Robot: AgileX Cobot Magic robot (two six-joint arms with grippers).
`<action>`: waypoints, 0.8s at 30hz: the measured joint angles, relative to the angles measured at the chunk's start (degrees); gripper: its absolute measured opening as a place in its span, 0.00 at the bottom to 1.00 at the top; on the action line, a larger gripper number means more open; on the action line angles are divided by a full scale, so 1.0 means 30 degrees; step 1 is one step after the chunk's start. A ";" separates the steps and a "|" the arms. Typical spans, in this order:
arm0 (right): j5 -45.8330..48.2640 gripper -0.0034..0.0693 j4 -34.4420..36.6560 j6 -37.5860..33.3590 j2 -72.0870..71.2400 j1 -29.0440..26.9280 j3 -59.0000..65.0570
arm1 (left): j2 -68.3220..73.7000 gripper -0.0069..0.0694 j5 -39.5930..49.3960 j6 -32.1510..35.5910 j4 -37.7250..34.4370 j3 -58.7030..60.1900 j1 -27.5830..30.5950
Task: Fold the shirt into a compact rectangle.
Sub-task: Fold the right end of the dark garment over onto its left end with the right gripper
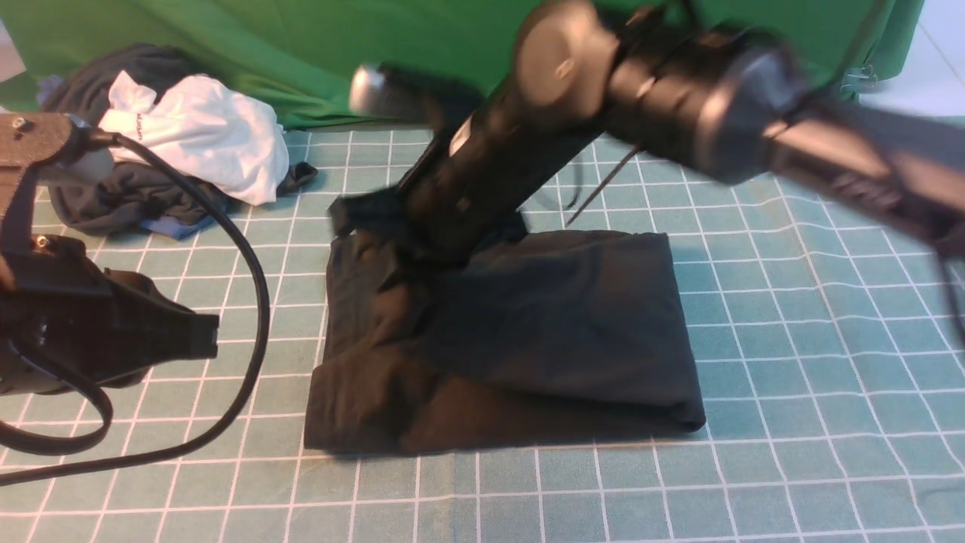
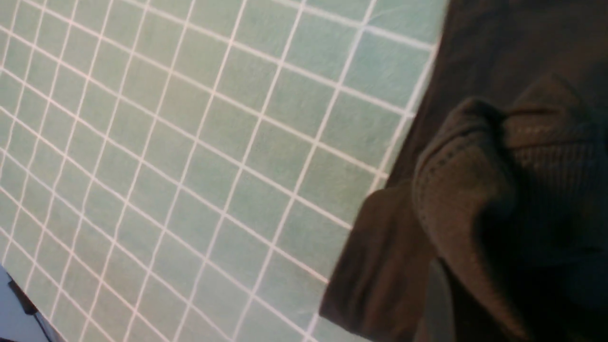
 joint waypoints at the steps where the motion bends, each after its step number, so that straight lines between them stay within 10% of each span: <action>1: -0.0168 0.11 0.0149 0.0000 0.0314 0.0124 -0.0091 | 0.0000 0.11 -0.0005 0.0028 0.0000 0.0000 0.0000; 13: -0.1212 0.68 0.1566 -0.0174 0.2117 0.0977 -0.0965 | 0.0000 0.11 0.0074 0.0140 -0.0046 0.0000 0.0000; 24: 0.3409 0.62 0.1043 -0.3365 -0.0115 -0.0641 -0.4095 | 0.0000 0.11 0.0422 0.0140 -0.0151 0.0000 0.0000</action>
